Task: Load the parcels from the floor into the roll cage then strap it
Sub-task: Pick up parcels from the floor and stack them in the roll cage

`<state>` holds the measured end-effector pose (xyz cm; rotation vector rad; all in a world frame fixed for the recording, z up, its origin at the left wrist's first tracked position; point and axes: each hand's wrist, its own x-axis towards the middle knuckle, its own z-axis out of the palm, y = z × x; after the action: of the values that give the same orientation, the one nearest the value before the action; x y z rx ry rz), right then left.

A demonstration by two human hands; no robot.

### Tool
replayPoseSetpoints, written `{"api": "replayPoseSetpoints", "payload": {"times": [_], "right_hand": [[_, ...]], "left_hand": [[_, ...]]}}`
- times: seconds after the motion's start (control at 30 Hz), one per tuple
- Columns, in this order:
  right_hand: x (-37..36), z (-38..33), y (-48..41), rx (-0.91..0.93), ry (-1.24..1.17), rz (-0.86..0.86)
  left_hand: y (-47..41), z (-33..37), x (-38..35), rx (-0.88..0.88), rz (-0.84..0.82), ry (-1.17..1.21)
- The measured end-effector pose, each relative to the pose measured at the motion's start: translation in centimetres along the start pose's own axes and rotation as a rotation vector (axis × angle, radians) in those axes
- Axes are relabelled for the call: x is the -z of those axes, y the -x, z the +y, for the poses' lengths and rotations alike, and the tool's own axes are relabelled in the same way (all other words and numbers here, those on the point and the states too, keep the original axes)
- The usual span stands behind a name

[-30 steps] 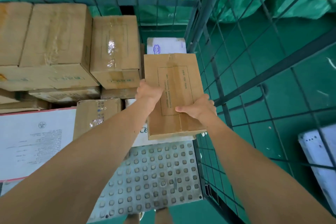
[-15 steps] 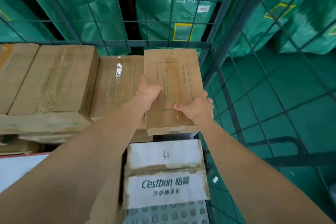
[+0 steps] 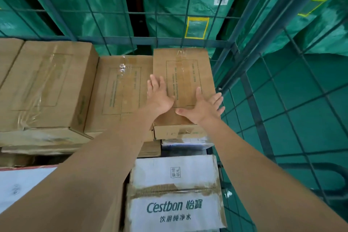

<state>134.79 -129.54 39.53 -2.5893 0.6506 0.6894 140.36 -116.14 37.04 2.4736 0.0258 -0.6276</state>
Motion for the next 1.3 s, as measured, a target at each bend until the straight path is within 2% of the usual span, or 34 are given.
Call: {"api": "replayPoseSetpoints", "payload": {"times": [0.3, 0.47, 0.53, 0.67, 1.0, 1.1, 1.2, 1.3], "right_hand": [[-0.1, 0.7, 0.2, 0.033, -0.003, -0.004], [-0.1, 2.8, 3.0, 0.137, -0.055, -0.051], [-0.4, 3.5, 4.8, 0.181, -0.187, -0.074], [0.8, 4.7, 10.8, 0.187, -0.450, -0.091], [3.4, 5.3, 26.3, 0.168, -0.635, 0.062], [3.5, 5.4, 31.0, 0.143, -0.777, 0.134], [3.4, 5.9, 35.6, 0.106, -0.885, 0.163], [2.1, 6.7, 39.8, 0.046, -0.909, 0.223]], "left_hand": [[1.1, 0.8, 0.9, 0.046, 0.003, -0.121], [4.5, 0.6, 1.2, 0.038, 0.006, 0.003], [6.9, 0.6, 1.3, 0.049, 0.016, 0.125], [12.9, 0.8, 1.7, 0.068, -0.003, 0.292], [28.0, 2.4, 4.8, 0.129, 0.004, 0.531], [32.1, 3.0, 5.9, 0.110, 0.033, 0.563], [36.1, 3.1, 7.1, 0.073, -0.022, 0.611], [39.7, 2.1, 7.8, -0.011, -0.045, 0.595]]}}
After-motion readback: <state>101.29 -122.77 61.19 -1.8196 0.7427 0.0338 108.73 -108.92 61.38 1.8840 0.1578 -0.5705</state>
